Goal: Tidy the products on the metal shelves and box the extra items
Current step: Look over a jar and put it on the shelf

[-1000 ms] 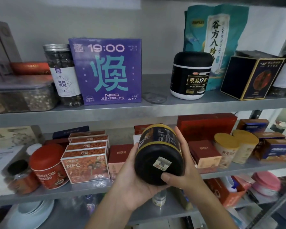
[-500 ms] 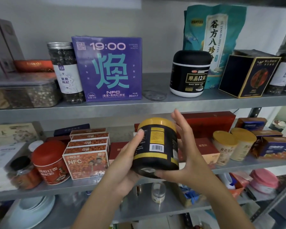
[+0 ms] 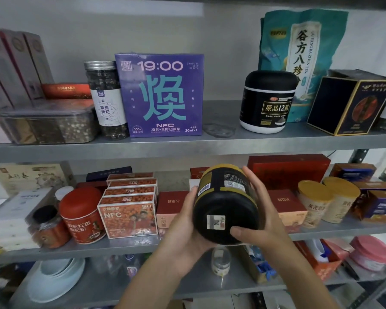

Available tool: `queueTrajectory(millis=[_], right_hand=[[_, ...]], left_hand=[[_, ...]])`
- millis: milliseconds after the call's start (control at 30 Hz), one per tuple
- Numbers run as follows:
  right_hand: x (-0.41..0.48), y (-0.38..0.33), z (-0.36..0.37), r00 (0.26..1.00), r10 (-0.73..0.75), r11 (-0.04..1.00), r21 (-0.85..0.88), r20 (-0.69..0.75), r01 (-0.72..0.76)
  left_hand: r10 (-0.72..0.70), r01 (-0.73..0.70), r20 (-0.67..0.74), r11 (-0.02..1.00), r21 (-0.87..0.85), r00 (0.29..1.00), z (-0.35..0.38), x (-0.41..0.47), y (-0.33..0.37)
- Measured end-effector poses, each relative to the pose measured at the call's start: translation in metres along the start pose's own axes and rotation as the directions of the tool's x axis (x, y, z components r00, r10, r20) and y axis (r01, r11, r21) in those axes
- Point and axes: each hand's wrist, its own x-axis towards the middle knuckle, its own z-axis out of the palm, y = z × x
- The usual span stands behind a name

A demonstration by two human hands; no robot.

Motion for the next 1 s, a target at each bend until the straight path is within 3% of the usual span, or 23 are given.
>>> queueTrajectory(millis=[67,167,267,333,400,500,667,767,867,1000], right_hand=[[0.002,-0.009,-0.009,0.998,-0.039,0.985,-0.167,0.044,0.046],[0.009,-0.017,-0.012,0.986,-0.091,0.869,-0.472,0.141,0.148],[0.004,-0.02,-0.007,0.965,-0.18,0.83,-0.498,0.19,0.253],[0.0,-0.019,-0.01,0.968,-0.216,0.904,-0.349,0.13,0.248],[0.002,-0.017,-0.015,0.983,-0.17,0.967,-0.178,0.069,0.18],[0.003,-0.009,-0.017,0.996,0.009,1.0,0.021,0.088,-0.011],[-0.001,0.004,-0.018,0.995,0.082,0.994,0.063,0.061,-0.086],[-0.001,-0.008,-0.024,0.998,0.009,0.999,-0.05,0.061,-0.006],[-0.004,-0.023,-0.031,0.988,-0.086,0.947,-0.296,0.125,0.12],[-0.002,-0.037,-0.023,0.962,-0.163,0.754,-0.601,0.221,0.266]], left_hand=[[0.161,-0.134,-0.097,0.962,0.236,0.982,-0.005,0.0,0.005],[0.23,-0.26,0.122,0.878,0.403,0.966,-0.003,-0.007,0.009],[0.299,-0.328,0.139,0.812,0.483,0.944,0.004,-0.01,0.004],[0.269,-0.291,0.111,0.899,0.328,0.957,0.01,-0.011,0.003],[0.099,-0.104,0.096,0.993,0.049,0.99,0.014,-0.012,0.002],[-0.085,0.117,0.15,0.968,-0.221,0.985,0.019,-0.01,-0.003],[-0.071,0.156,0.225,0.909,-0.387,0.972,0.022,-0.006,-0.01],[-0.055,0.108,0.222,0.966,-0.234,0.974,0.015,-0.003,-0.01],[0.049,-0.054,0.086,0.996,0.066,0.995,0.008,0.0,-0.007],[0.253,-0.258,0.074,0.85,0.459,0.965,0.014,0.0,-0.005]])
